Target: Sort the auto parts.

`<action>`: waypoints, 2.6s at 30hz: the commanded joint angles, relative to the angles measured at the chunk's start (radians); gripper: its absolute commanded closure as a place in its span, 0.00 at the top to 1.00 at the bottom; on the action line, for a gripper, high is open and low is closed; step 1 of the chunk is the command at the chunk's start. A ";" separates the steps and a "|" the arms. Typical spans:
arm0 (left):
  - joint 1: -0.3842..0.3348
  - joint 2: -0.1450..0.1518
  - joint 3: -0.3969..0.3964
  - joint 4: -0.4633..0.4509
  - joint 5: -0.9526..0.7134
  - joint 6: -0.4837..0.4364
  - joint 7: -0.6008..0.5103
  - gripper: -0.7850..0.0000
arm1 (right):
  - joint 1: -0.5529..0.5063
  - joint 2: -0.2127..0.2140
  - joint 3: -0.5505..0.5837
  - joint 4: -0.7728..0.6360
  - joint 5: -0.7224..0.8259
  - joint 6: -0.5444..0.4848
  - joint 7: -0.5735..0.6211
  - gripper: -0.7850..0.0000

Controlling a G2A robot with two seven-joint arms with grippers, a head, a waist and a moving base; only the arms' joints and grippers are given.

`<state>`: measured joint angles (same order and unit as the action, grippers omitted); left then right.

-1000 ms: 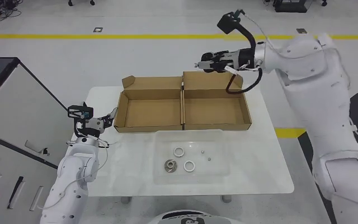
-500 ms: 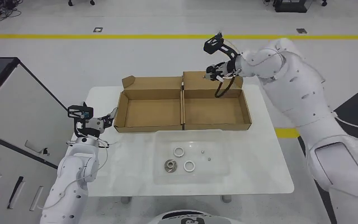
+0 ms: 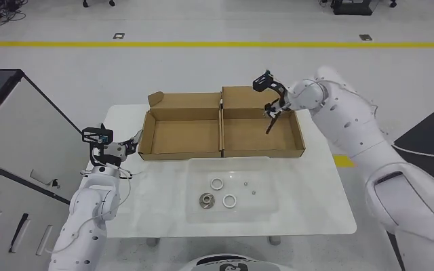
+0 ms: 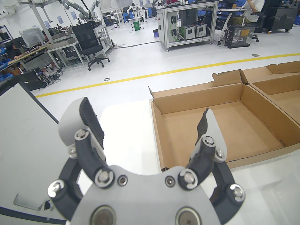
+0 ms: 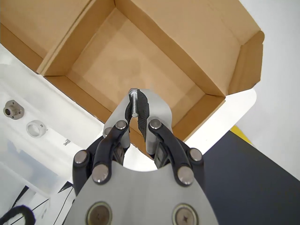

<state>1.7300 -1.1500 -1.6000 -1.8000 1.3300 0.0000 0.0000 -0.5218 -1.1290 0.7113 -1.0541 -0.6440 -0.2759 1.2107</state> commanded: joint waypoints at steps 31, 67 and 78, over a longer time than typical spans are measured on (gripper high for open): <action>0.000 0.000 0.000 0.000 0.000 0.000 0.000 1.00 | -0.046 -0.035 -0.060 0.154 -0.117 0.185 -0.003 0.00; 0.000 0.000 0.000 0.000 0.000 0.000 0.000 1.00 | 0.025 -0.172 -0.125 0.484 -0.090 0.150 -0.084 0.44; 0.000 0.000 0.000 0.000 0.000 0.000 0.000 1.00 | 0.031 -0.151 -0.085 0.397 -0.113 0.102 -0.081 1.00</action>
<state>1.7300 -1.1500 -1.6000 -1.8000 1.3300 0.0000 0.0000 -0.4892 -1.2836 0.6202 -0.6388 -0.7572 -0.1668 1.1269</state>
